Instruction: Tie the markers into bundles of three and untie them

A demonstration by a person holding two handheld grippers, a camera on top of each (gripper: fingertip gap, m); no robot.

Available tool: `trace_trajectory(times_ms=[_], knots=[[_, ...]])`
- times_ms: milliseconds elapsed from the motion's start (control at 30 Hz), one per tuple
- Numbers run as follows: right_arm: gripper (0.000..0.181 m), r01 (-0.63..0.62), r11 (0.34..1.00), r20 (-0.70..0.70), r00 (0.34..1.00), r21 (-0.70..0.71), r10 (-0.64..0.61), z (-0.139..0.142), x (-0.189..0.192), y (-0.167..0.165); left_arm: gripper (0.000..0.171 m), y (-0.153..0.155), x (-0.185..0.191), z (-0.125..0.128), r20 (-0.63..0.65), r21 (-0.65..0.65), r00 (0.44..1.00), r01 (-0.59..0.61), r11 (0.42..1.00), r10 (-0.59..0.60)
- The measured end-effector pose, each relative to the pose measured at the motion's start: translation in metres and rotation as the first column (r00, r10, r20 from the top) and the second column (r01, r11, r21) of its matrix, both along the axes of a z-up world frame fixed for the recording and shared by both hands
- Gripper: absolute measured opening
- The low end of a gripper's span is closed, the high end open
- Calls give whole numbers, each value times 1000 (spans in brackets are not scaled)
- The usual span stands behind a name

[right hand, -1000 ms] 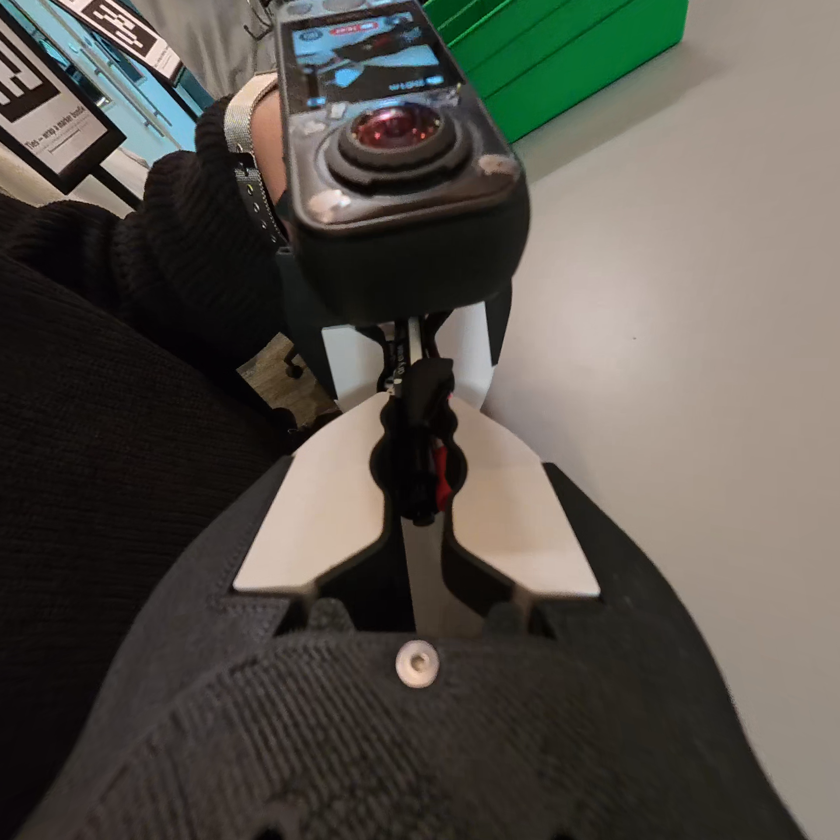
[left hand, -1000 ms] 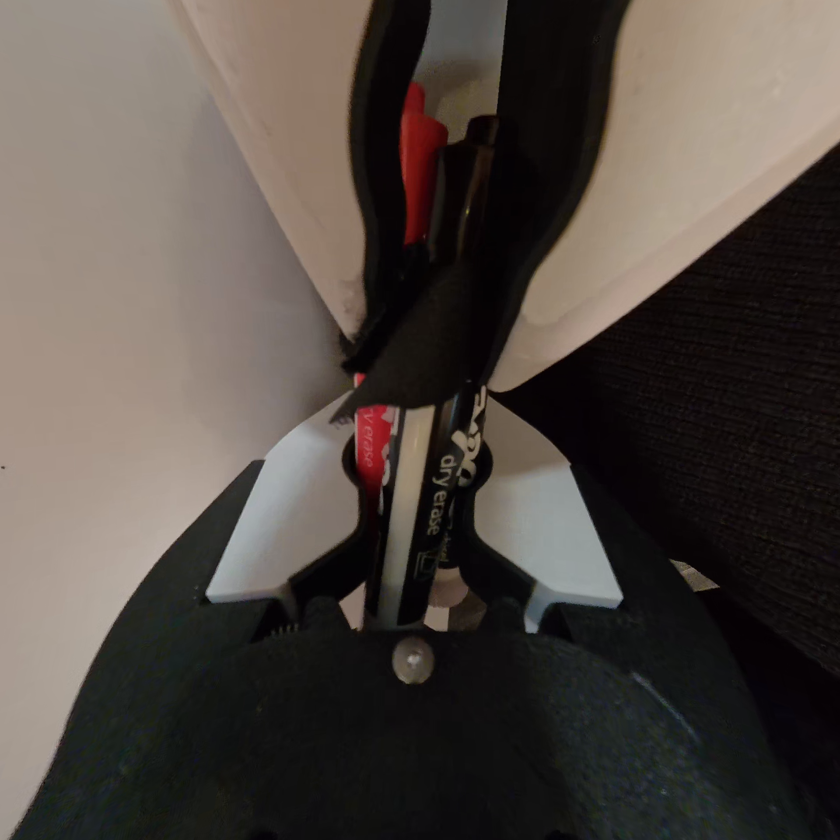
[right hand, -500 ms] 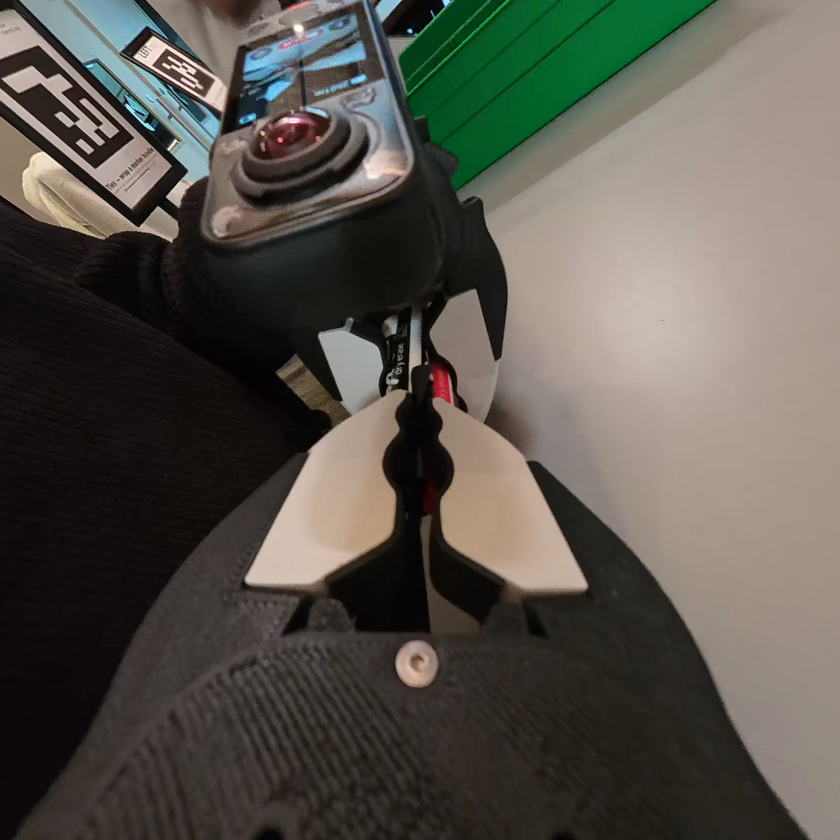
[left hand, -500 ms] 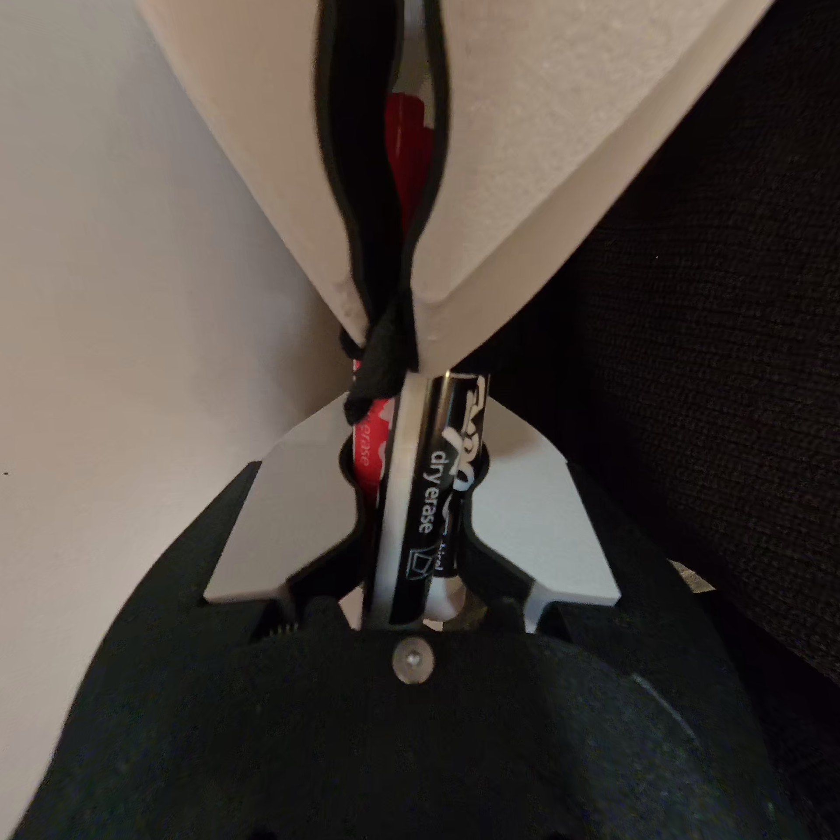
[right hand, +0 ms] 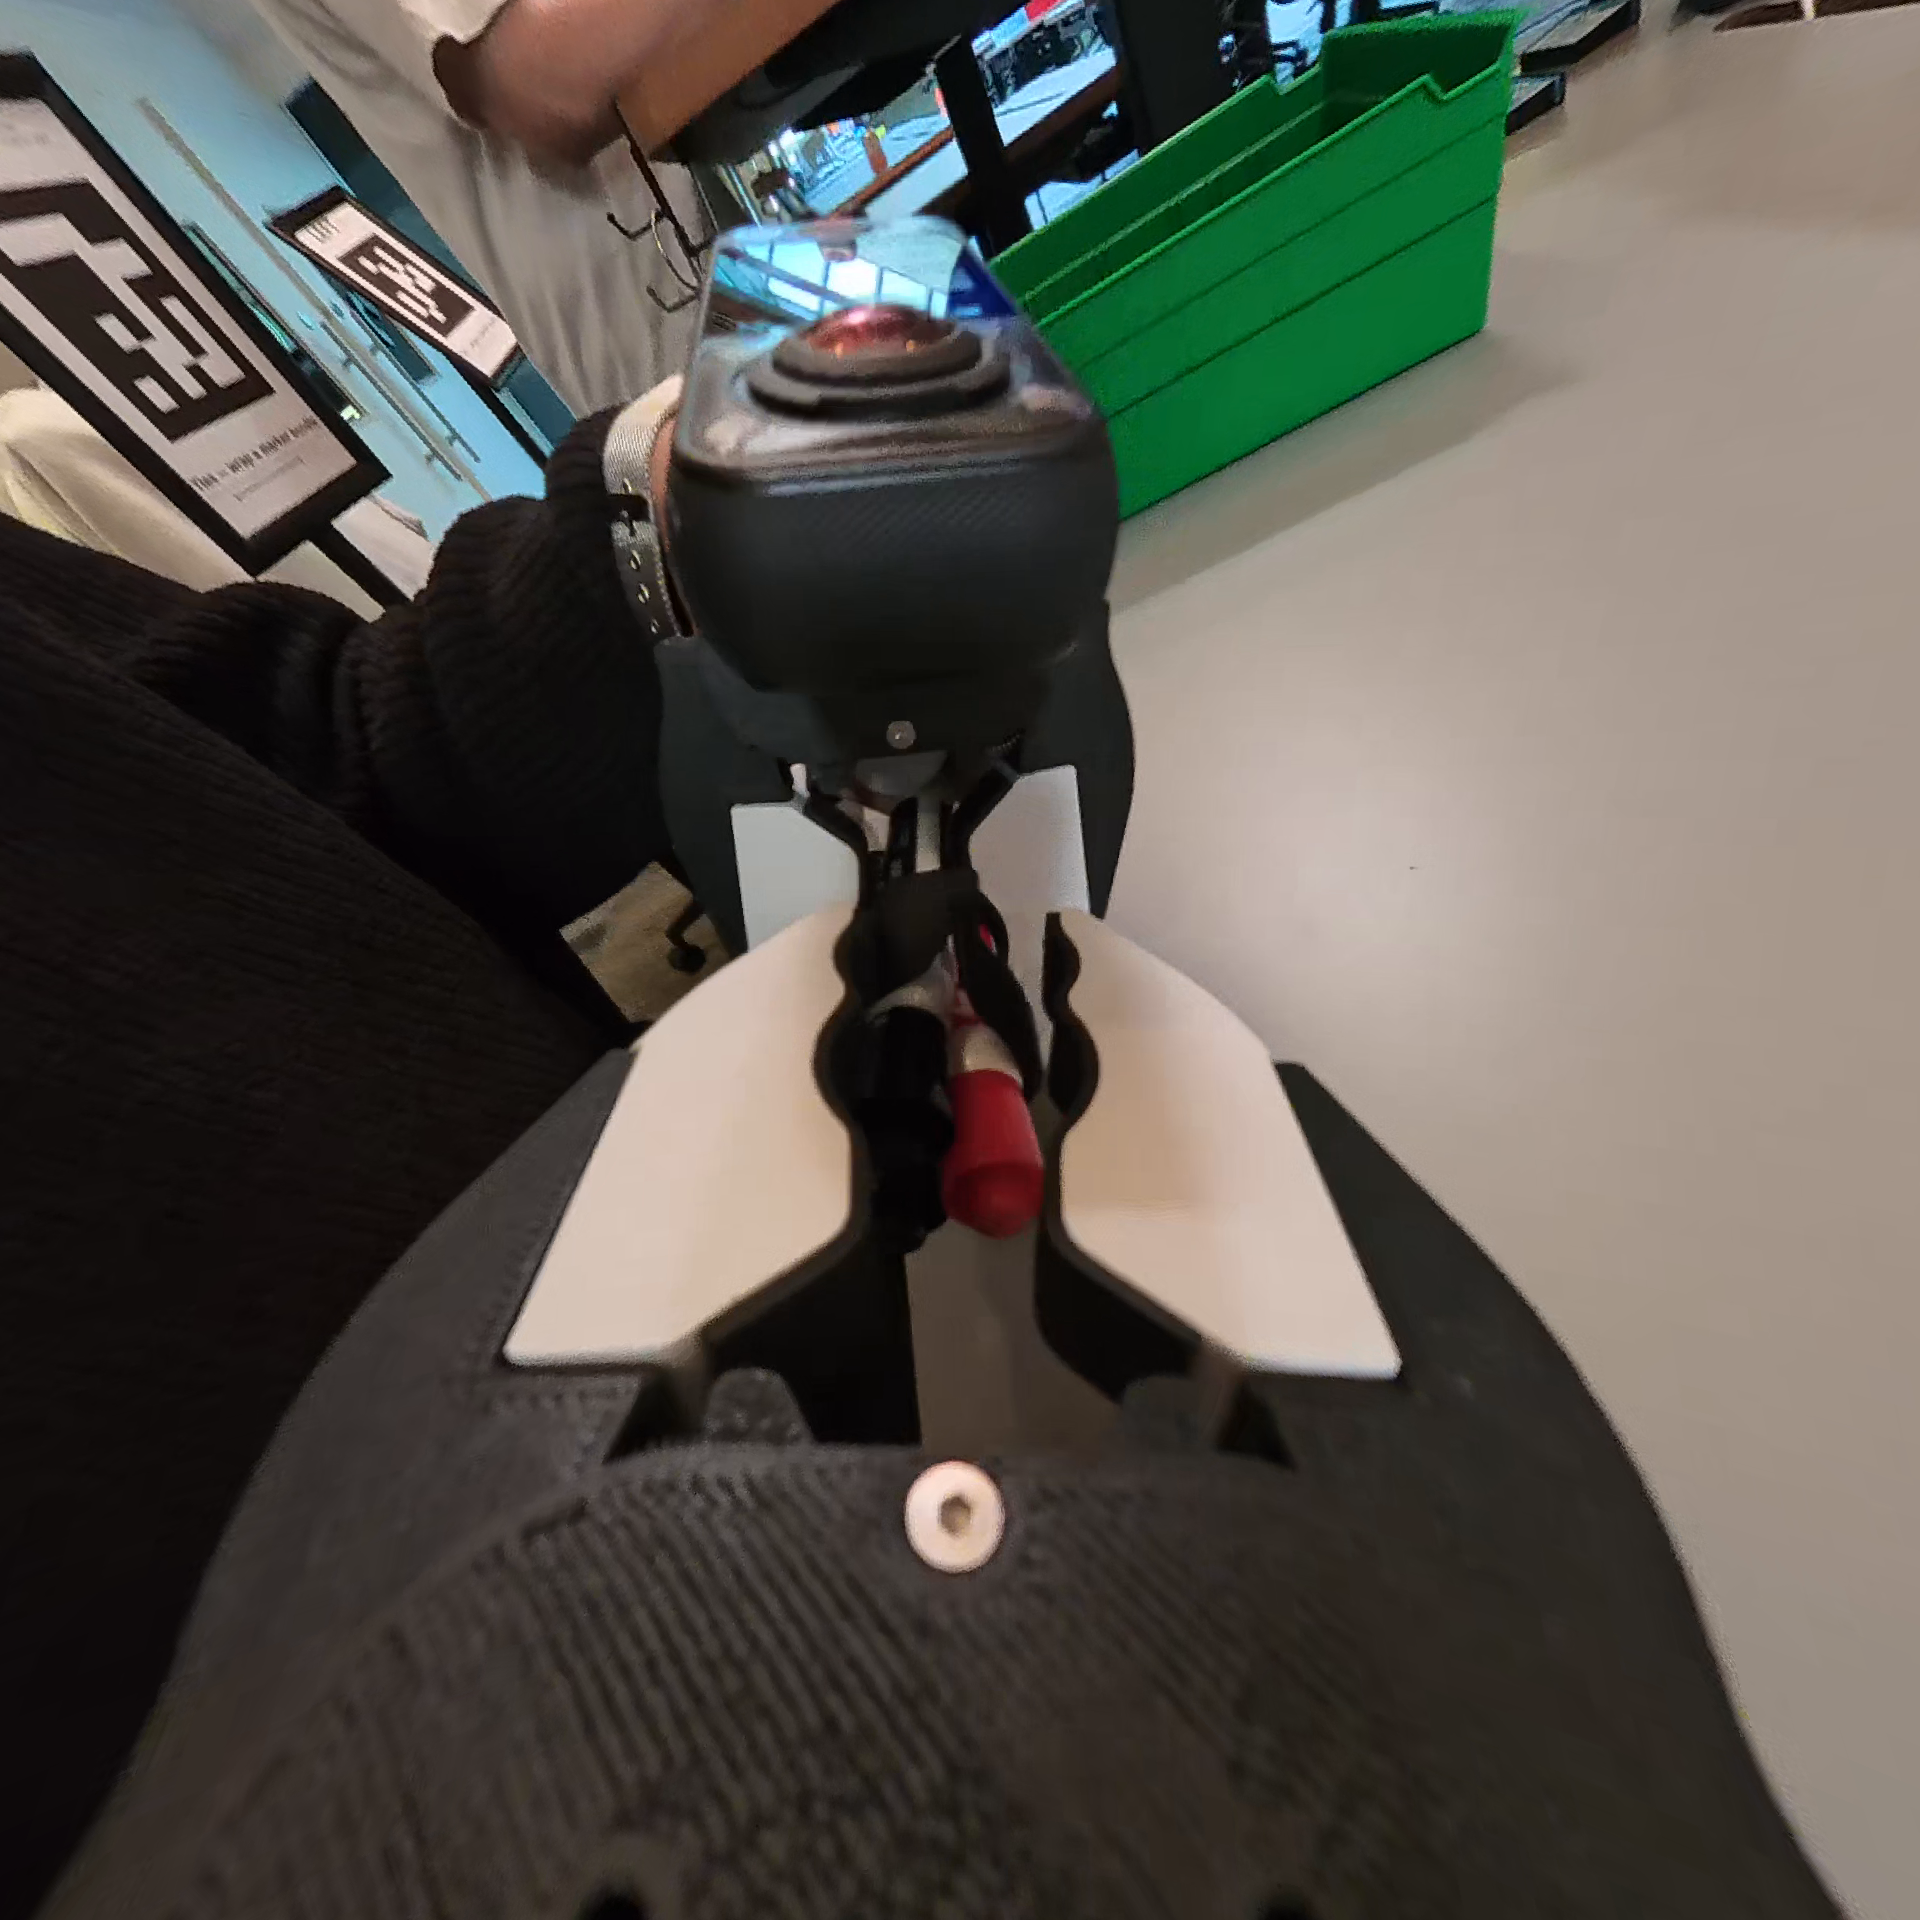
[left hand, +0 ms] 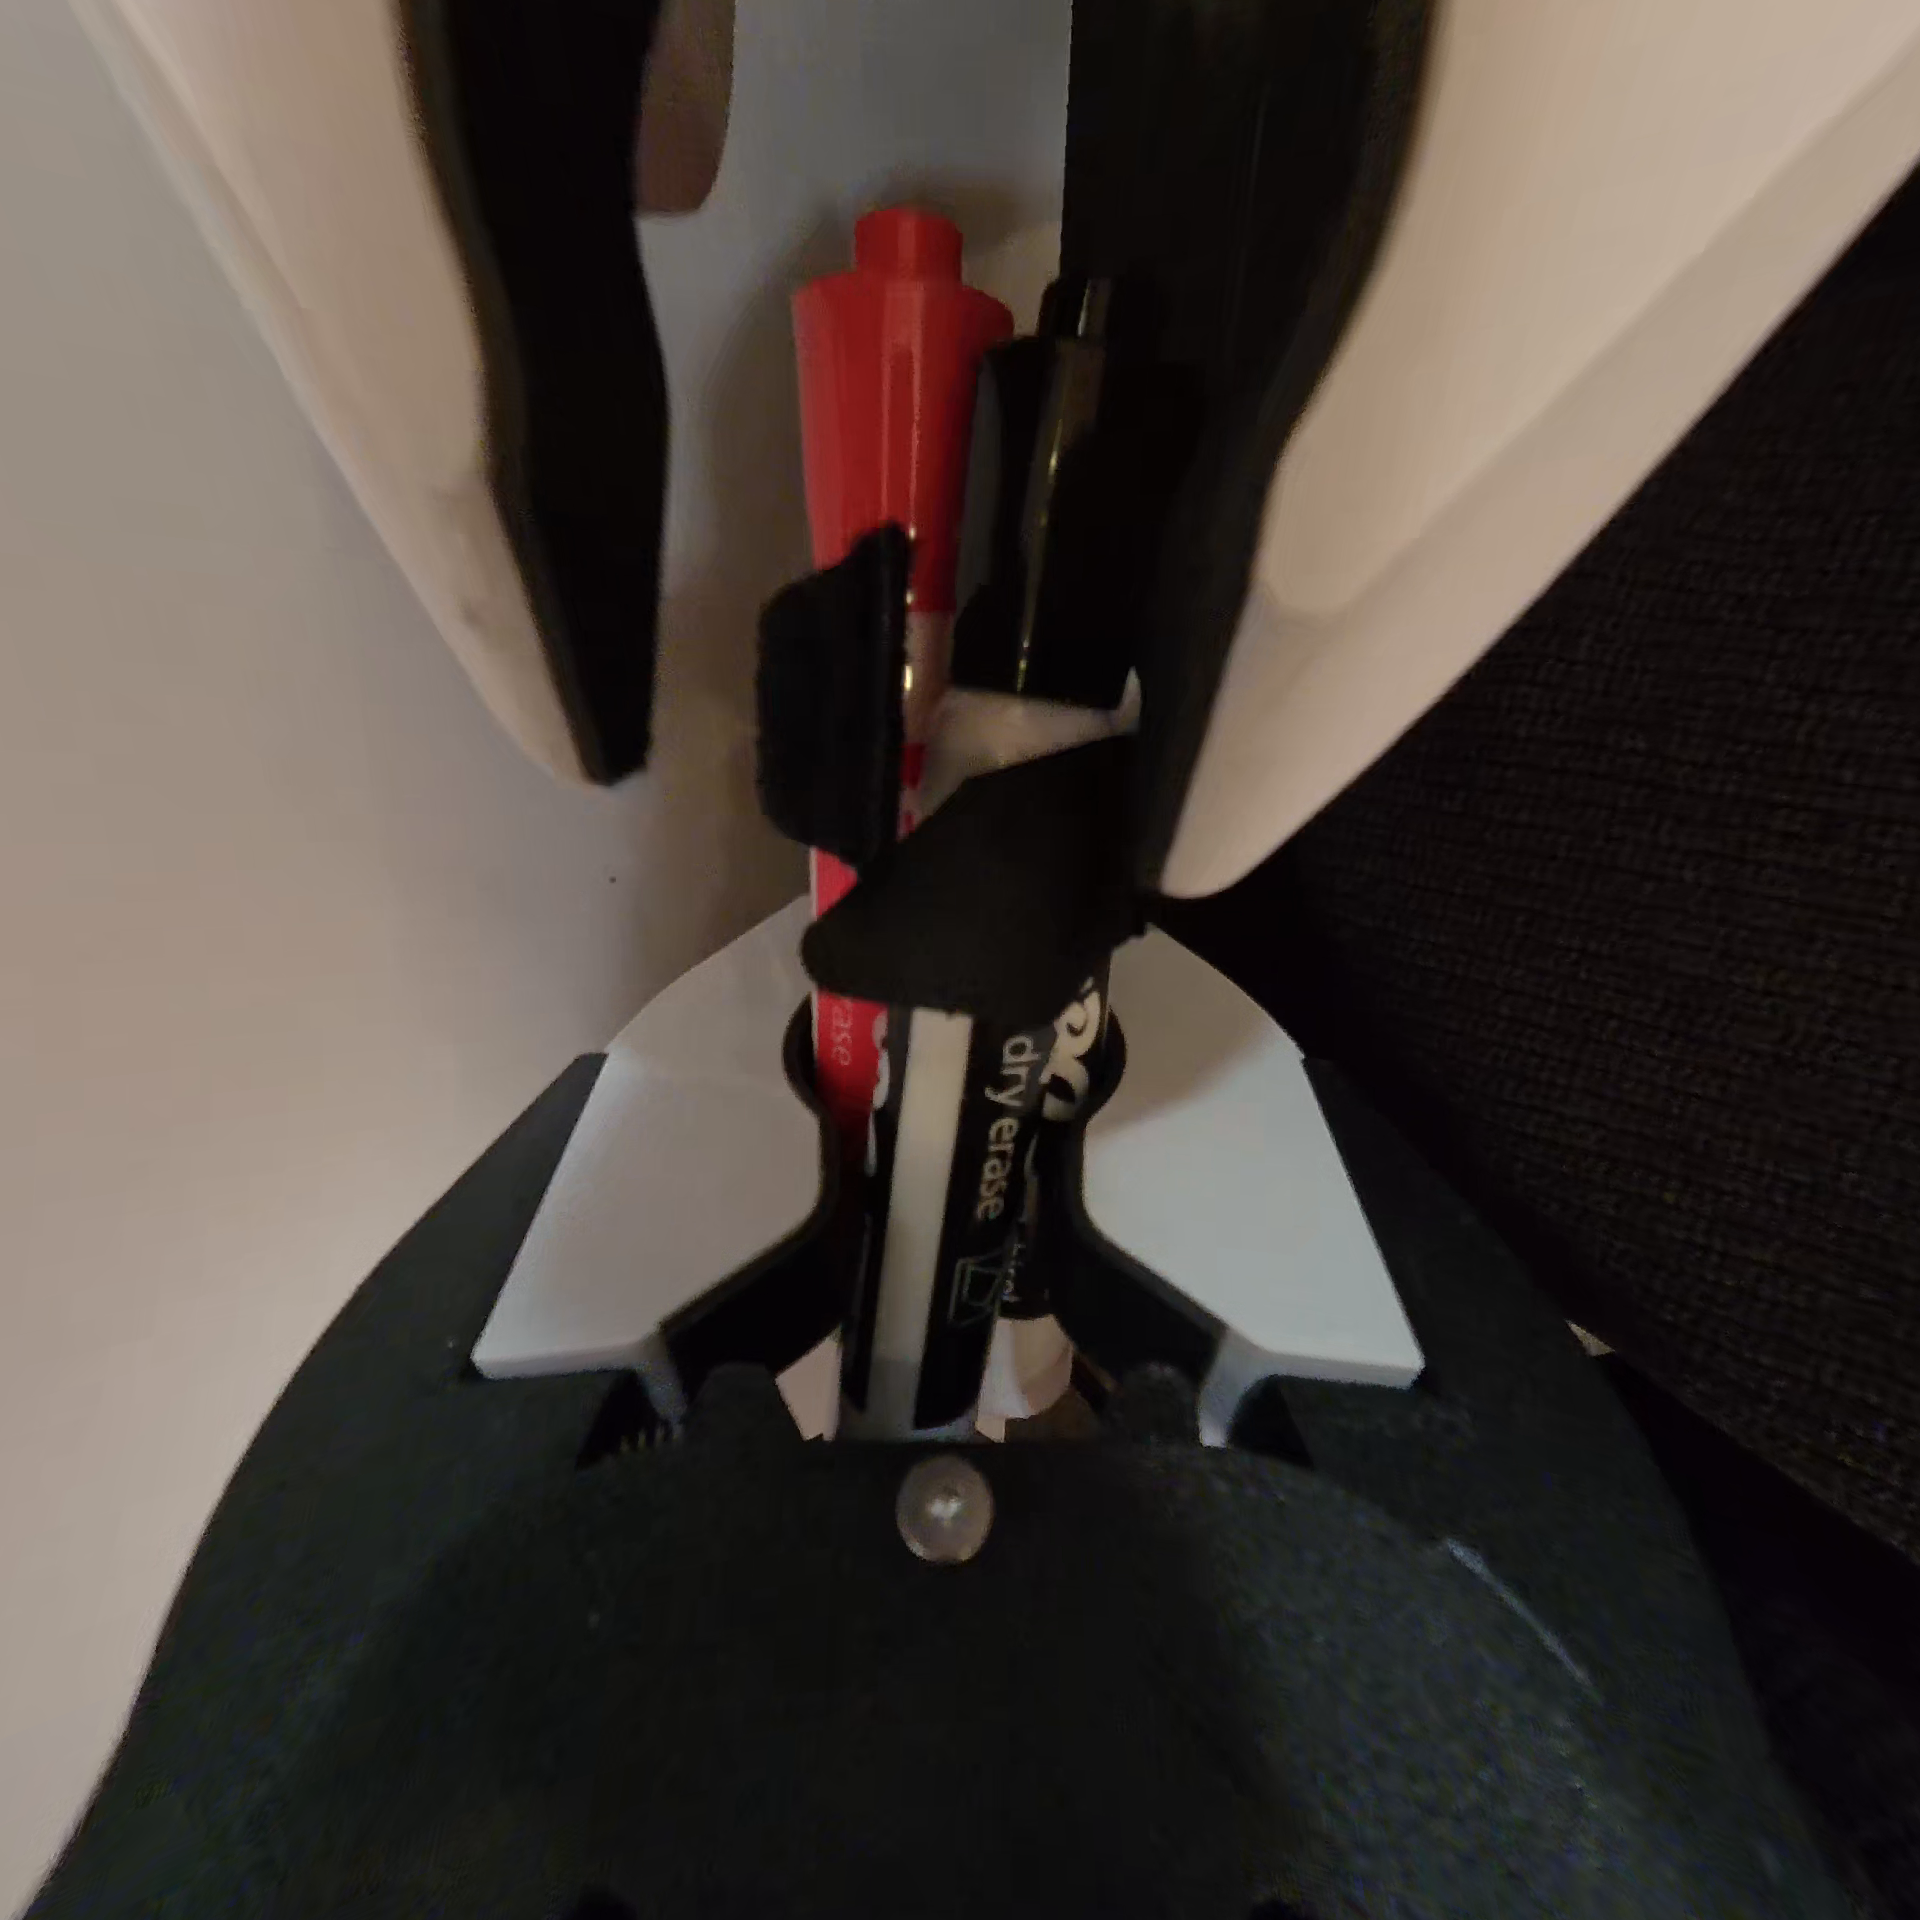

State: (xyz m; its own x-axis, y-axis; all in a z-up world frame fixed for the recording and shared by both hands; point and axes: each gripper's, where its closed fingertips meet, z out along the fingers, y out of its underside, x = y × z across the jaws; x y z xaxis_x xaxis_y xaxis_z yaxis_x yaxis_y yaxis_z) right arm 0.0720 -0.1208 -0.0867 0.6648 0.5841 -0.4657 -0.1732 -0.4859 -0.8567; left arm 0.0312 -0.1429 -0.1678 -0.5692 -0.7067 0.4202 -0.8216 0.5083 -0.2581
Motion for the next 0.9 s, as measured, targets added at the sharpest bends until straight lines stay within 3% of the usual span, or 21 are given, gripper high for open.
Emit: trace_trajectory(times_ms=[200, 367, 567, 733, 900], knots=[[42, -37, 998, -79, 996, -41, 34, 3, 2, -4, 43, 1, -2, -2, -15, 19, 1000, -1, 1000, 1], [45, -28, 999, 10, 1000, -32, 29, 3, -1, -4, 43, 2, -2, -3, -14, 31, 1000, 1, 1000, -1], [29, 18, 999, 18, 1000, 45, -19, 28, 4, -7, 43, 6, -1, -1, -9, 32, 1000, -14, 999, 14], [37, 17, 999, 40, 999, -32, -16, 11, -1, -5, 43, 7, -1, -1, -7, 29, 1000, -18, 999, 18], [28, -7, 999, 60, 998, -36, 9, 15, -9, -8, 44, 10, -1, -3, -12, 28, 999, -30, 999, 30]])
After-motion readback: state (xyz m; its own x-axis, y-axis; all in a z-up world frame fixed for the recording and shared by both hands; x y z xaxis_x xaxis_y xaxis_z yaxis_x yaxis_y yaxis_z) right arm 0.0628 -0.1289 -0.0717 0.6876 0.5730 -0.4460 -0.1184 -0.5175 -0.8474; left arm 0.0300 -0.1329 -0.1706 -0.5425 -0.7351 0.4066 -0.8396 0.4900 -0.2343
